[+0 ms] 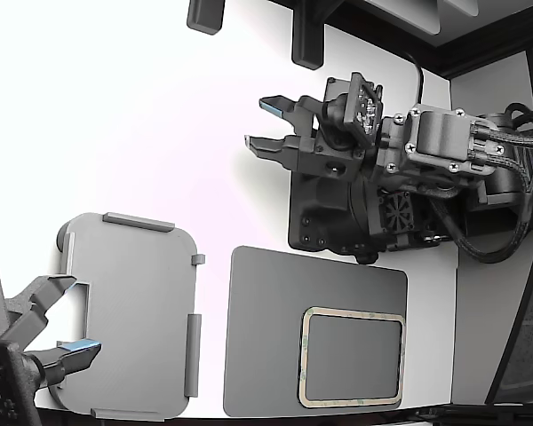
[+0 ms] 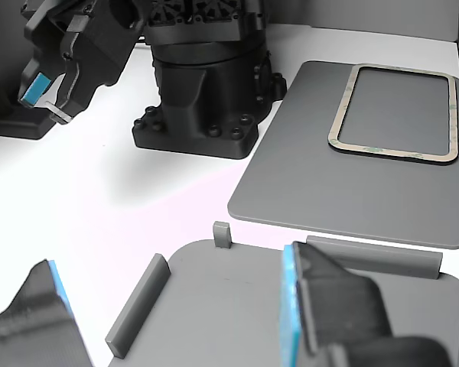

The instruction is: Move top rectangular frame to the holder.

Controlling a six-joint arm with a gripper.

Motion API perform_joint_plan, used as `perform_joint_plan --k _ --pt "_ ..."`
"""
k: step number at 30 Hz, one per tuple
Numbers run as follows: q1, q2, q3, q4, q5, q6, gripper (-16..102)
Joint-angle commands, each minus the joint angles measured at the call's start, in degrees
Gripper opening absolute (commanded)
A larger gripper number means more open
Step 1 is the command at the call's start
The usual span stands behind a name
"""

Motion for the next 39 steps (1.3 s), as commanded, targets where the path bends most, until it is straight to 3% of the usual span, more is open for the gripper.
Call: perform_joint_plan --k 1,13,19,22,28,35,39 --pt "-0.97 1.32 -1.23 -0.26 -0.18 0.0 100" --pt "-0.97 1.05 -2.72 -0.35 1.41 -0.09 100" --pt "-0.97 -10.11 -16.7 1.85 3.08 -4.39 100" --pt "-0.97 -14.68 -23.2 4.13 1.76 -7.12 100" --pt "2.29 -24.43 -36.21 10.99 -5.62 -16.52 100" --pt "13.27 -33.84 -47.72 20.21 -5.98 -20.92 99" --pt "18.63 -34.37 -46.67 20.21 -9.23 -24.35 92"
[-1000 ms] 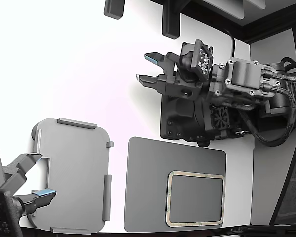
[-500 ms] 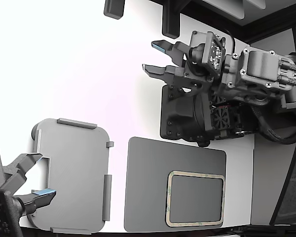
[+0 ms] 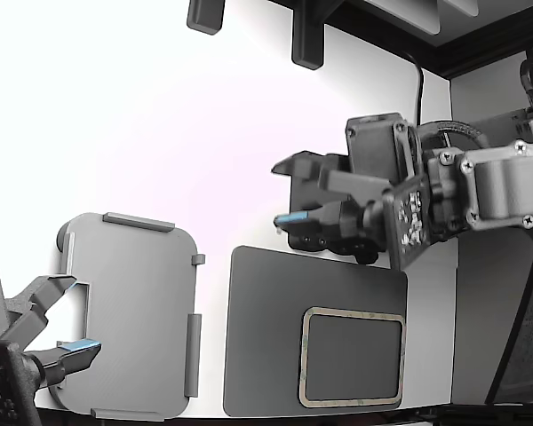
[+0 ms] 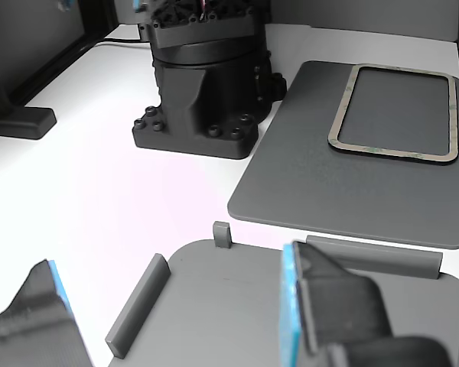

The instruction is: Move top rectangular frame to the holder.

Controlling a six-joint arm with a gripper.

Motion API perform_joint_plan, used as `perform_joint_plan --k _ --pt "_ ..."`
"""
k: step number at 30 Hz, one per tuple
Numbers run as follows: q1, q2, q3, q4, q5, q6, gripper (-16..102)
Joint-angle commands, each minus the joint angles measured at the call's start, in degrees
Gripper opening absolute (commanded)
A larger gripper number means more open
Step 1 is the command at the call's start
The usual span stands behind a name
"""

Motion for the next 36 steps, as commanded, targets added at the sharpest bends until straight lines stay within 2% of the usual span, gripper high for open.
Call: perform_joint_plan --k 1,5,9,20,27,33,36 --pt "4.57 1.05 0.18 -0.97 0.0 -0.35 92" --pt "14.85 -2.72 -0.88 1.05 5.1 2.46 98" --pt "22.94 -11.87 -8.09 7.29 6.77 6.77 100" --pt "37.09 -23.91 -15.38 13.1 7.56 21.18 100" --pt "42.19 -26.37 -15.64 11.69 2.02 18.11 100" --pt "44.21 -28.65 -13.89 11.34 -0.18 15.12 100" --pt "44.91 -30.5 -12.39 10.72 -1.14 13.97 95"
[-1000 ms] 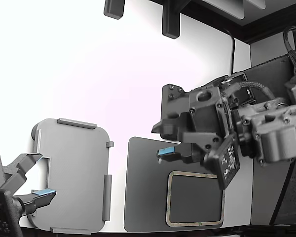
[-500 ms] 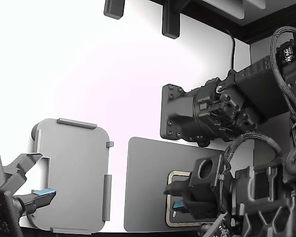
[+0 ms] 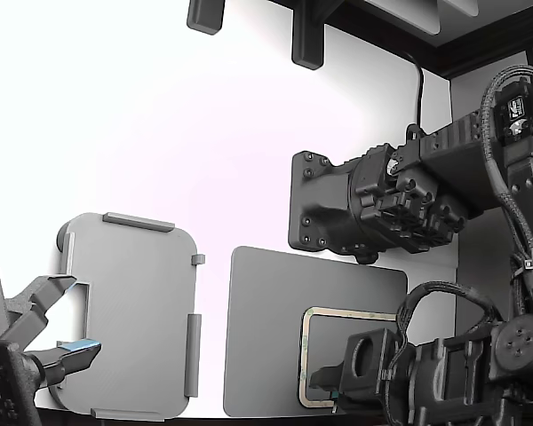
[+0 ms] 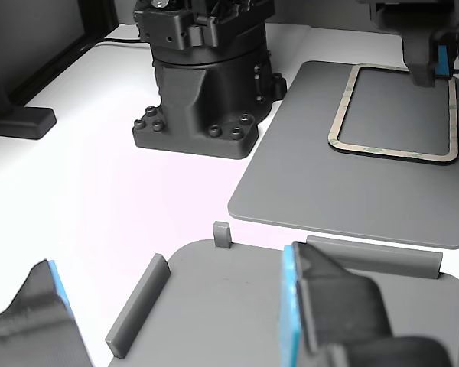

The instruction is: Move top rectangular frame to the holder.

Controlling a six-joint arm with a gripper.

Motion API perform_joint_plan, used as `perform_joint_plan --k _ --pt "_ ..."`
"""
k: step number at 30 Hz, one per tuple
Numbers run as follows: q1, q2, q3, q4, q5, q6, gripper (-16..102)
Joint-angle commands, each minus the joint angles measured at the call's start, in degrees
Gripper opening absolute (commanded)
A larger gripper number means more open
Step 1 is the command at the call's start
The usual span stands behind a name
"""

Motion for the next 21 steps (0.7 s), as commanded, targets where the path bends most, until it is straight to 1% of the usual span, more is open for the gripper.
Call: perform_joint_plan --k 1,3,8,11,14,16,21 --pt "-0.44 0.09 0.09 -1.23 -1.76 -1.41 95" --pt "-0.09 -0.88 1.05 -1.93 -3.34 -4.57 100" --pt "1.58 -3.25 2.37 -2.46 -5.36 -6.68 100" --pt "2.02 -2.29 5.89 -5.19 -6.68 -7.03 100" --pt "2.02 -2.2 8.61 -8.61 -7.03 -7.91 96" --pt "2.02 -2.46 10.11 -10.63 -7.56 -9.49 96" --pt "2.02 -4.04 10.02 -9.76 -9.49 -12.22 91"
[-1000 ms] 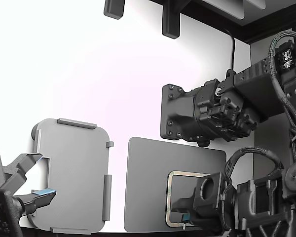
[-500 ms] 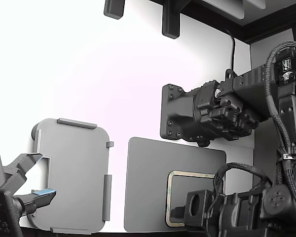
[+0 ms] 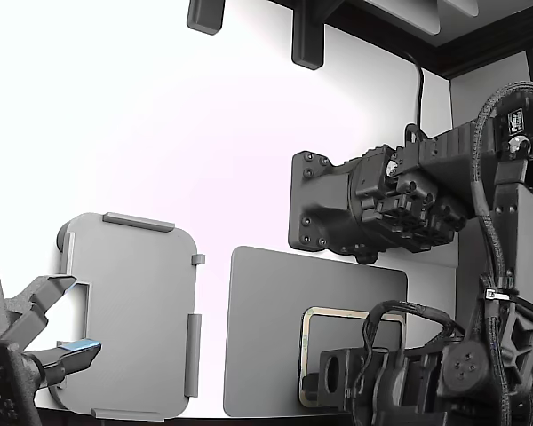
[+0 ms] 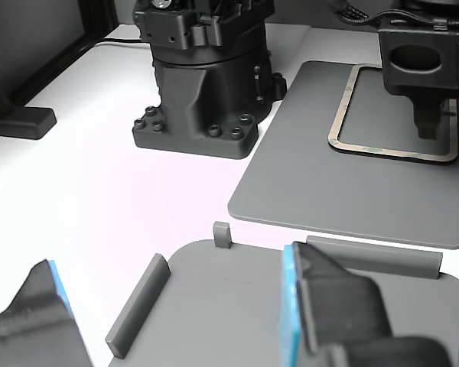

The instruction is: Move top rectangular frame to the holder.

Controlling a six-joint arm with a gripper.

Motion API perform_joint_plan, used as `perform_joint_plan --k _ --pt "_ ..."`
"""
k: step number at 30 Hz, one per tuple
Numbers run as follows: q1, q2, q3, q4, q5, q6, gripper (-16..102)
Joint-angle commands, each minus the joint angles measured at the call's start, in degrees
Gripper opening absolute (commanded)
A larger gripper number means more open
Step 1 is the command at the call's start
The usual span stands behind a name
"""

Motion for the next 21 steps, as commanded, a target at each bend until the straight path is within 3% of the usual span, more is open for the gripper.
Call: perform_joint_plan --k 1,21 --pt "-0.62 0.62 -1.49 0.0 -0.53 -0.53 91" --pt "-1.49 -2.81 2.72 -4.22 -0.26 -1.93 78"
